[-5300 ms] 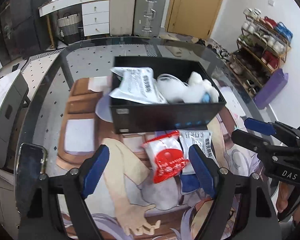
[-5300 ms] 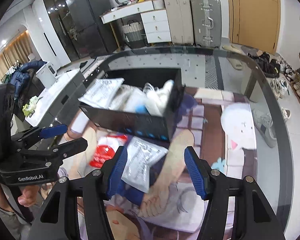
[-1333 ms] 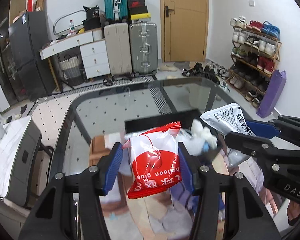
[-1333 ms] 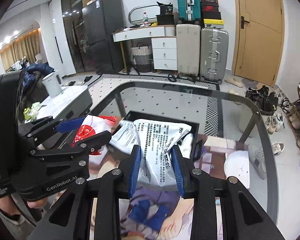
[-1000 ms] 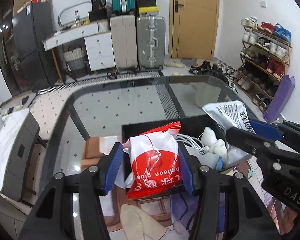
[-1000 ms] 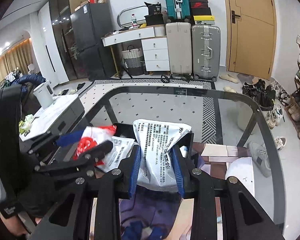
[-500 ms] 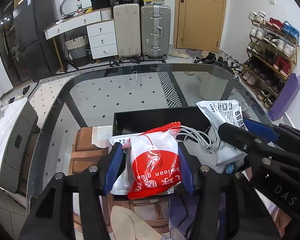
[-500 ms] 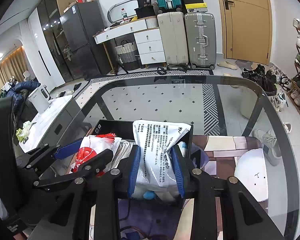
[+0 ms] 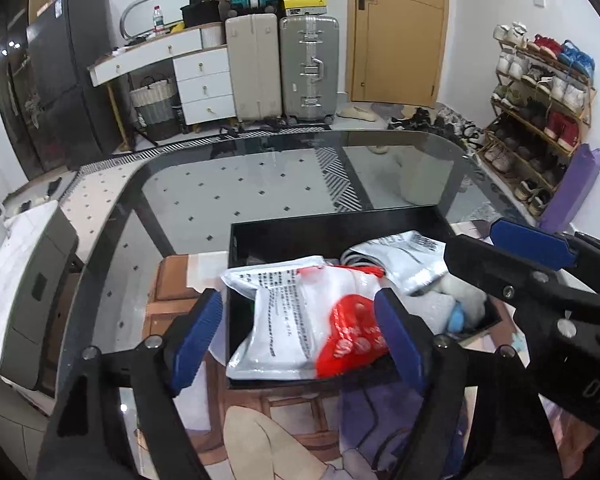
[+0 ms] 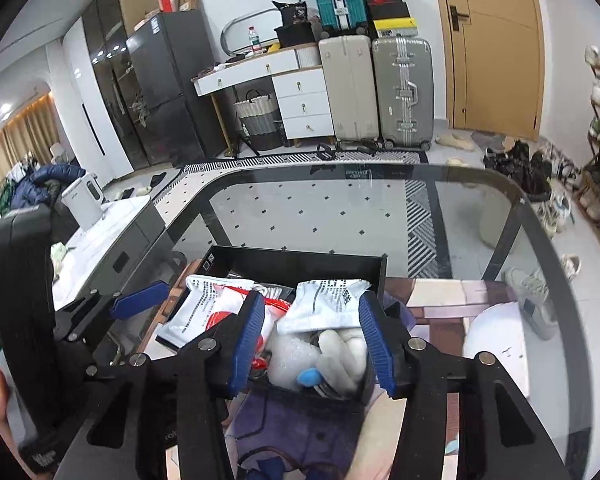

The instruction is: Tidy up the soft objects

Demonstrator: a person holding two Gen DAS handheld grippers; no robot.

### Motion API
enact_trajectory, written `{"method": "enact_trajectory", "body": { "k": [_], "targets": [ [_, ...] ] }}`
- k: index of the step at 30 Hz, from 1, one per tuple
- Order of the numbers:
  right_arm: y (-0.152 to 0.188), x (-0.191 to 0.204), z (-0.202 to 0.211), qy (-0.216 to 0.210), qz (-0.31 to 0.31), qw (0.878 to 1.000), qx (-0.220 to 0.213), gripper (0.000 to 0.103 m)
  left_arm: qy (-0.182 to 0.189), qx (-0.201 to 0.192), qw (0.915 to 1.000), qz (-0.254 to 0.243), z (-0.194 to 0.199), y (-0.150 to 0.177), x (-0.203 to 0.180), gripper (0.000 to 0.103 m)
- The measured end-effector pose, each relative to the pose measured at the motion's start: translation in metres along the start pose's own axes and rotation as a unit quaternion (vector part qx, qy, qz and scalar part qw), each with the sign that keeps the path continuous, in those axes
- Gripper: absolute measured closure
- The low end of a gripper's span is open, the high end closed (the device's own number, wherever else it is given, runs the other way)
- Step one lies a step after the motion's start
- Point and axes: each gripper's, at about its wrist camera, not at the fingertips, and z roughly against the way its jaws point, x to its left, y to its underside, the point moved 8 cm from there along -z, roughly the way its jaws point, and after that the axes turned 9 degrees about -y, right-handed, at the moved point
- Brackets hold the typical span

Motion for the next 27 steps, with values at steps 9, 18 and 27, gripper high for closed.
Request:
{"method": "enact_trajectory", "body": {
  "k": [9,18,27],
  "targets": [
    [0.007,0.015,0.045,-0.019,0.006,0.999,-0.033,0.034,-0.015,-0.041,0.9988,0.020,0.032,-0.001,0.016,0.012],
    [0.022,0.038,0.094,-0.020,0.024,0.997,-0.064,0.028,-0.011,-0.093,0.9954,0.019,0.086,0.009,0.022,0.012],
    [0.055,0.069,0.154,-0.022,0.027,0.993,-0.109,0.015,0.000,-0.131,0.9908,0.034,0.138,0.047,0.027,0.011]
  ]
}}
